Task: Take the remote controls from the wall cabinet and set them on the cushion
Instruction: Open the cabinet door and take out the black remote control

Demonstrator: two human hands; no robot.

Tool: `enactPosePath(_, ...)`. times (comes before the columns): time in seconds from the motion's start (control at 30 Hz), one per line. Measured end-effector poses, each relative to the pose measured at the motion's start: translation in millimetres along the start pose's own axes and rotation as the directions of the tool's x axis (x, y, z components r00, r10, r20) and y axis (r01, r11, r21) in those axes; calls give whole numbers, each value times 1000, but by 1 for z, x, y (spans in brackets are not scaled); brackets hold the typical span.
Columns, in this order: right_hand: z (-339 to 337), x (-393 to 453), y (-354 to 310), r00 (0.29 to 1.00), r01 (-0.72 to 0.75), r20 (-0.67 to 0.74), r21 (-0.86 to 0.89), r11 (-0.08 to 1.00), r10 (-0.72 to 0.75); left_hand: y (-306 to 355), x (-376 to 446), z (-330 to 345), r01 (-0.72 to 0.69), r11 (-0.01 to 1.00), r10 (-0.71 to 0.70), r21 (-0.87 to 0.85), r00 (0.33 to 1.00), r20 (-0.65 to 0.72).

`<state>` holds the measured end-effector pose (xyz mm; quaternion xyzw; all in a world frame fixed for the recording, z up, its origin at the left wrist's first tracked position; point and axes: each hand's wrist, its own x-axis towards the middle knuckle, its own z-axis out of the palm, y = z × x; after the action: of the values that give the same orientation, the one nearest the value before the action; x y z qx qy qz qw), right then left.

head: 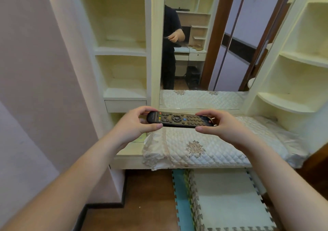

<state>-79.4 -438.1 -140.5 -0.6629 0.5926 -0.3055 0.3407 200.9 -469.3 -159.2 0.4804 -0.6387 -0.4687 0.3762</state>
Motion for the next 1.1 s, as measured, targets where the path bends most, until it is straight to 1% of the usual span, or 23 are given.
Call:
enactPosePath(0.07,-4,6,7,1000,-17,-27,-11,1000,17,-4,12,7,2,1000,-2,-9,1000,23)
enactPosePath(0.2,-15,23,30,998,-29,-55,-13,1000,28,-10,43,23,12,999,-14,30,998,59)
enactPosePath(0.37,-31,57,71,997,-53,-59,8,999,53,-17,88,48,30,997,-37,74,995,89)
enactPosePath(0.5,-49,94,106,998,-31,-53,-3,1000,31,-23,129,70,62,990,-72,129,995,70)
enactPosePath(0.63,-66,127,134,997,26,-65,-70,997,-31,-33,166,93,100,984,-108,146,993,51)
enactPosePath(0.73,-74,151,157,998,44,-45,-58,997,-46,-43,189,110,128,978,-132,167,991,11)
enactPosePath(0.93,-66,191,202,1000,-13,3,28,1000,13,-77,224,126,162,967,-160,195,987,-27)
enactPosePath(1.1,-42,218,233,995,-96,-4,88,992,97,-117,254,127,178,965,-174,192,984,-35)
